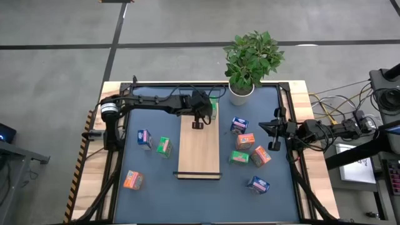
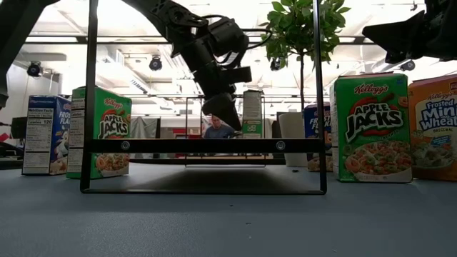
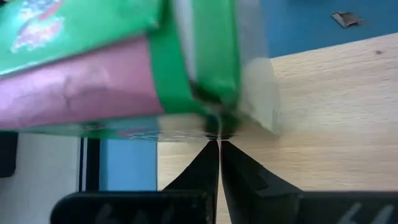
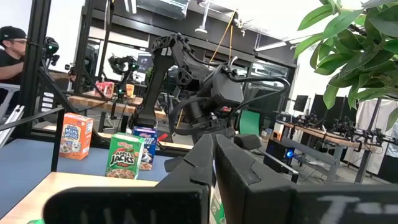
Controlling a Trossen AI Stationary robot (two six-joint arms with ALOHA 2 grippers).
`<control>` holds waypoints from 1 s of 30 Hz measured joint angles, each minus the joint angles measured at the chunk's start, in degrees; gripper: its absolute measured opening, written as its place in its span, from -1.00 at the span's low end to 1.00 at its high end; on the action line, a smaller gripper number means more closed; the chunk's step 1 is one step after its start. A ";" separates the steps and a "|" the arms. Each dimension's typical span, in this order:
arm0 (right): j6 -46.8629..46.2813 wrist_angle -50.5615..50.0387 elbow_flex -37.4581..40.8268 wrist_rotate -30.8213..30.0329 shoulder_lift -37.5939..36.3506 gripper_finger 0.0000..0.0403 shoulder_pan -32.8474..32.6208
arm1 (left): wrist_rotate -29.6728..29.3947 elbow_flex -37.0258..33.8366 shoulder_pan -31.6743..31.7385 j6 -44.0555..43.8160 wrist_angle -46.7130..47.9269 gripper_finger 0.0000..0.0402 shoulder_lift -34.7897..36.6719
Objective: Stack cereal on shelf
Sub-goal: Put the top left green cereal box on the shelf
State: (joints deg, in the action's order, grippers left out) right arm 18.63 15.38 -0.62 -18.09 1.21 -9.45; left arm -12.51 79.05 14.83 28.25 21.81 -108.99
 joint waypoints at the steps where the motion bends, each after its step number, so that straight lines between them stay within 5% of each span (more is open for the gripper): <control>1: 0.02 0.00 0.00 0.00 0.00 -0.96 0.00 | 0.00 0.00 0.11 0.04 -0.19 -1.00 0.00; 30: 0.02 0.00 0.00 0.00 0.00 -0.96 0.00 | 1.03 0.00 0.71 0.15 -2.32 -1.00 0.00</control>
State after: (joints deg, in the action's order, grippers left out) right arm 18.65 15.38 -0.63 -18.09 1.21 -9.45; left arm -11.49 79.05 15.53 28.39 19.49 -108.99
